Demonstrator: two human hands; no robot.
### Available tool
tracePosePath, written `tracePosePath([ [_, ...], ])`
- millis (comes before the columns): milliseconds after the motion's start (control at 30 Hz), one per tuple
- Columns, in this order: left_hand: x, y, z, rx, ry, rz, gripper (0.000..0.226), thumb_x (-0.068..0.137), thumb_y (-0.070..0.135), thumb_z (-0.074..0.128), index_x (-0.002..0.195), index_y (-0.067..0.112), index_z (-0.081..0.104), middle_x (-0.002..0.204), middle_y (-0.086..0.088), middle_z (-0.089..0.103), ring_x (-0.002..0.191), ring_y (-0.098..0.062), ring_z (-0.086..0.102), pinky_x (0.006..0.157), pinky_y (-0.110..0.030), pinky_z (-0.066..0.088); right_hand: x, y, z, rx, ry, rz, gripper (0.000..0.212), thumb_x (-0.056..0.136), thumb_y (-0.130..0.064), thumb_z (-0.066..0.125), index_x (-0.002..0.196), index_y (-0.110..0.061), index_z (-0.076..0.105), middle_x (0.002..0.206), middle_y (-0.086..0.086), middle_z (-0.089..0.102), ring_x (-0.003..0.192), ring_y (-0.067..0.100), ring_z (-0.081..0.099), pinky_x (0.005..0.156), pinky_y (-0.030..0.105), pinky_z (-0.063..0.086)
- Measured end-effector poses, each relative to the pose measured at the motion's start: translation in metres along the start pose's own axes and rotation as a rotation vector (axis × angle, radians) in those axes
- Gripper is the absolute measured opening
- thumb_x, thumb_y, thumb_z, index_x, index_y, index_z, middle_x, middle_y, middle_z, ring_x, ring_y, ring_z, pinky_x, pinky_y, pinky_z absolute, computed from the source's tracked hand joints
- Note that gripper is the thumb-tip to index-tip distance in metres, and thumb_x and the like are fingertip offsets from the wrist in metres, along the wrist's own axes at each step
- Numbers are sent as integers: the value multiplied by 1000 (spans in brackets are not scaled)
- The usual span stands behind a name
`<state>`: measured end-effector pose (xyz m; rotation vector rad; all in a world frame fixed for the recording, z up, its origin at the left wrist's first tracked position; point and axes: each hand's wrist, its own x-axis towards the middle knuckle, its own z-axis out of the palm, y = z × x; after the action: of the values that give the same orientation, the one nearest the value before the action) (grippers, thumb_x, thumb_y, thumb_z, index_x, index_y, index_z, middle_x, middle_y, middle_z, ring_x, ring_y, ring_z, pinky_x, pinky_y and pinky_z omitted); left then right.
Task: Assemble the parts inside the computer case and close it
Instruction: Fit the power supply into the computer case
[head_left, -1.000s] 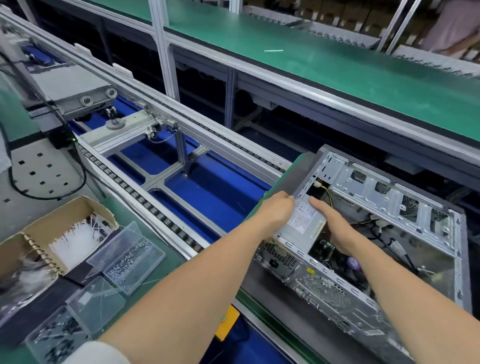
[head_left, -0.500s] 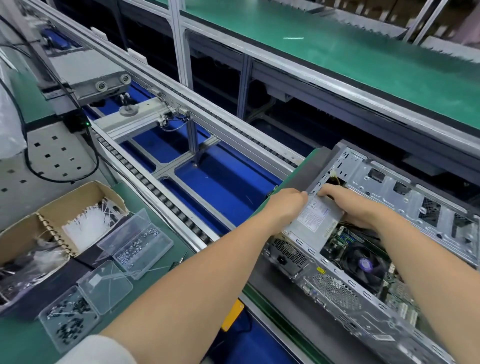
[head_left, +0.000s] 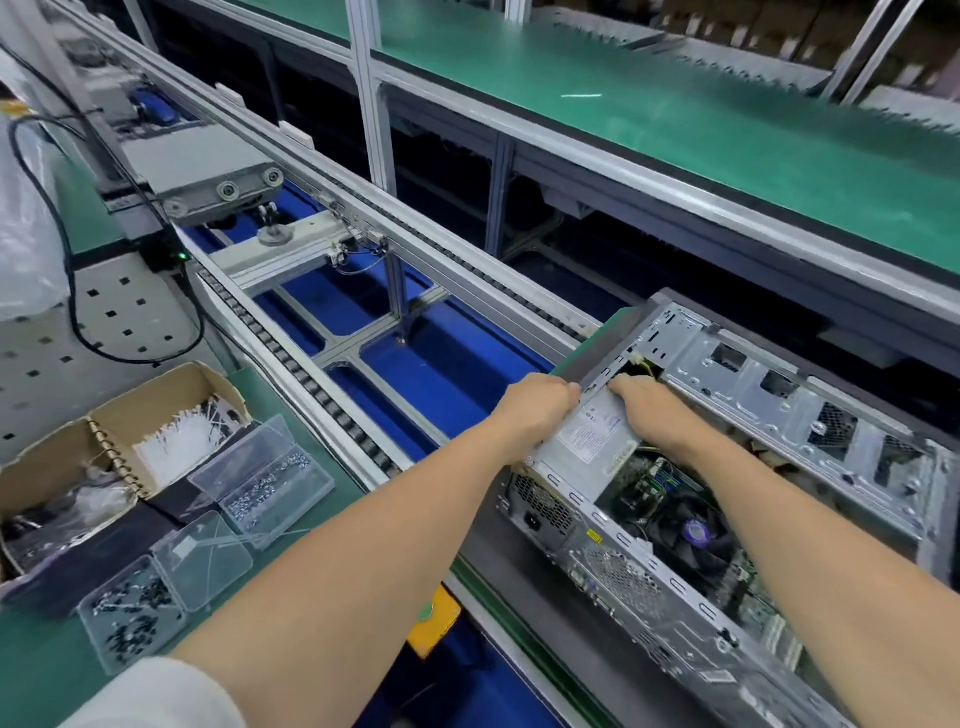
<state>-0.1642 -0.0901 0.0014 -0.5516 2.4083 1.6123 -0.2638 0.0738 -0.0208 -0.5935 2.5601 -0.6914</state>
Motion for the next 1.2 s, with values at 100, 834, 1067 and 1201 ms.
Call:
tracePosePath([
  [100,-4,-4,-2,69,-29,6,29,106,42,38,94,20,52,67,1,41,56,-17,35,56,-29,31,-3,8,-9,473,-197,182,33,110,-30,40,91,-15,62,89,10,68,77,22,63,76,42,50],
  [834,-13,-7,-1,212,-96,56,59,106,58,20,155,29,37,163,2,33,147,-22,32,119,-38,21,16,26,-16,585,-630,249,41,89,-60,61,99,-23,74,94,12,65,79,29,53,87,52,54],
  [1067,-10,-12,-3,193,-119,41,64,105,62,21,159,29,27,166,9,25,153,-18,22,121,-36,16,6,53,-8,710,-664,137,75,82,-74,71,133,-18,68,127,11,71,105,27,68,98,44,46],
  [1201,-7,-11,-2,193,-119,45,65,105,62,22,159,28,28,165,9,26,152,-18,23,120,-36,17,-2,51,-1,560,-569,24,67,78,-81,67,123,-32,75,123,2,76,109,20,72,97,40,49],
])
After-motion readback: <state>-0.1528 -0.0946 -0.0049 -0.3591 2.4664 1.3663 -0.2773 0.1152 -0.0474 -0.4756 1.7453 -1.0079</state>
